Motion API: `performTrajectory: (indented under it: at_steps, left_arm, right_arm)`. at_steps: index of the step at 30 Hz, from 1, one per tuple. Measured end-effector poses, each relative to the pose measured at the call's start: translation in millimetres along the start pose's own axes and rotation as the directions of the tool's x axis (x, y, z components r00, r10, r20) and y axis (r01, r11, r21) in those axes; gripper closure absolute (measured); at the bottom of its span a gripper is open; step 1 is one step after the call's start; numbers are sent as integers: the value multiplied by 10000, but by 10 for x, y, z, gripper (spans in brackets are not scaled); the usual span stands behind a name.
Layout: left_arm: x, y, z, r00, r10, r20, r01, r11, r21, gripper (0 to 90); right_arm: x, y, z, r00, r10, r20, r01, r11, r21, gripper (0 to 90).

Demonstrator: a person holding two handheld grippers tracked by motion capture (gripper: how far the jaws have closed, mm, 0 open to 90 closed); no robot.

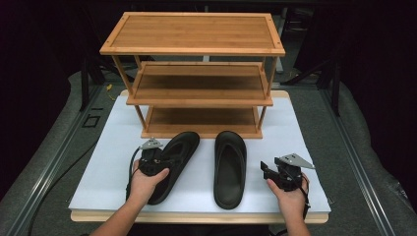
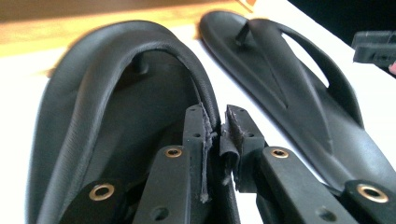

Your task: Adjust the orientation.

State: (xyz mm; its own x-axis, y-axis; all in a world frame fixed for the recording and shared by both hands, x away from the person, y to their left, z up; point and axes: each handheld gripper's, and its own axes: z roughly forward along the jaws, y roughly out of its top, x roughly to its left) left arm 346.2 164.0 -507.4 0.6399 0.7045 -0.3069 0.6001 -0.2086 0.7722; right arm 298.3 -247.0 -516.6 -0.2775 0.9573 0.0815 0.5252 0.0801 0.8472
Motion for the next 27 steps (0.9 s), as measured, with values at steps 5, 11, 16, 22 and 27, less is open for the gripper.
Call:
performTrajectory:
  at_steps: [5,11,16,22,27]
  left_arm:
    - [-33,-25,67,9996,285,-39,-284,9994,200,785]
    - [-18,-2,-50,9995,300,19,-299,9995,-135,696]
    - [115,23,-337,9949,688,-740,-731,9957,-576,641]
    - [338,-122,-482,9900,547,-1300,-629,9962,-596,557]
    - [363,-230,-407,9853,735,-1540,-800,9961,-363,541]
  right_arm:
    - [-6,0,-3,10000,39,-38,-40,10000,-20,420]
    - [-9,1,-7,10000,36,-18,-36,10000,-71,420]
    - [-6,2,-16,10000,80,12,-80,9999,-97,420]
    - [1,2,-13,10000,52,16,-52,10000,-48,420]
    - [13,3,-1,10000,2,-11,-2,10000,10,420]
